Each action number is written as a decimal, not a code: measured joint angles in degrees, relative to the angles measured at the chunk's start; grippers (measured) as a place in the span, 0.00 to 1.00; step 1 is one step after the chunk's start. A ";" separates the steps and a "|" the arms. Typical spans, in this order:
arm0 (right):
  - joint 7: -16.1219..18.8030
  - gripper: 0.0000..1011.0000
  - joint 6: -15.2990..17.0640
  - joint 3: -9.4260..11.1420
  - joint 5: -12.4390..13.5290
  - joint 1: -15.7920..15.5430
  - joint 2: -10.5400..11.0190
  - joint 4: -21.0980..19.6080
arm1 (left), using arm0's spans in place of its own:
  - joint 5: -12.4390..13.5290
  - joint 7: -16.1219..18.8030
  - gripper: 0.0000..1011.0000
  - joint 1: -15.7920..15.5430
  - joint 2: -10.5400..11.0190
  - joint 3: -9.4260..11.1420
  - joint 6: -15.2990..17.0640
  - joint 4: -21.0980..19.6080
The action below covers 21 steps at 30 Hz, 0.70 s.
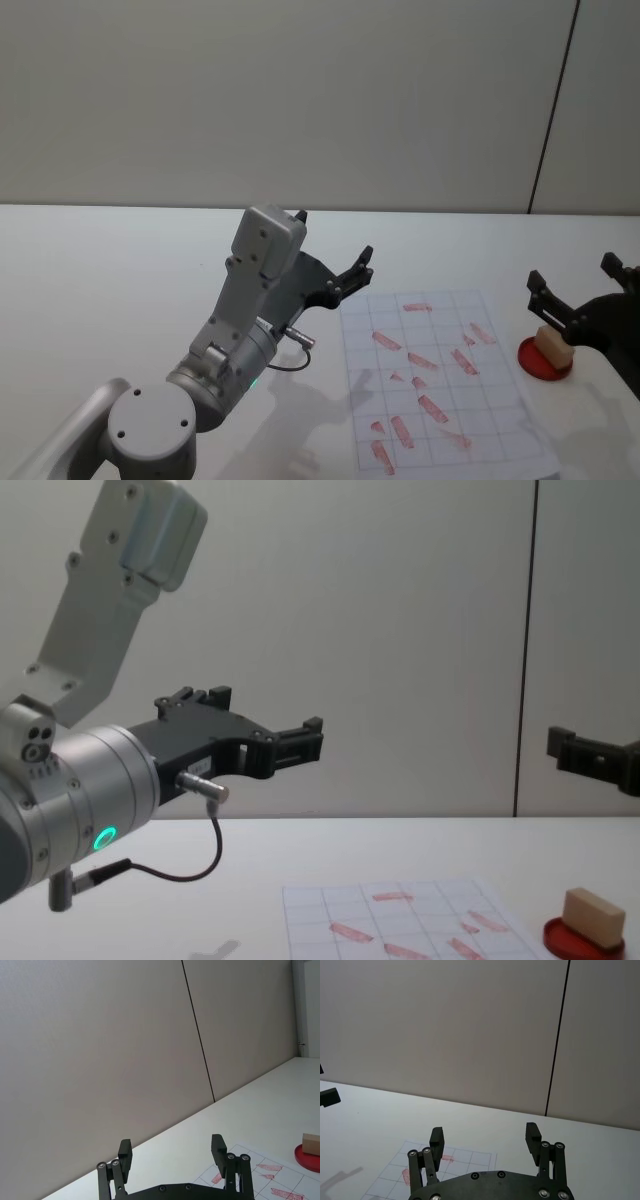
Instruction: Use the one hand to pick up the stamp and affix it onto the A4 paper.
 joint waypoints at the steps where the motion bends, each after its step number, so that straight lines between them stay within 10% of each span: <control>1: -0.01 0.99 0.00 0.03 0.13 -0.03 -0.02 0.02 | 0.00 0.00 0.99 0.00 0.00 0.00 0.00 0.00; 21: -1.42 0.99 9.19 2.59 10.24 -1.34 1.70 -1.24 | 0.00 0.00 0.99 0.00 0.01 0.00 0.00 0.00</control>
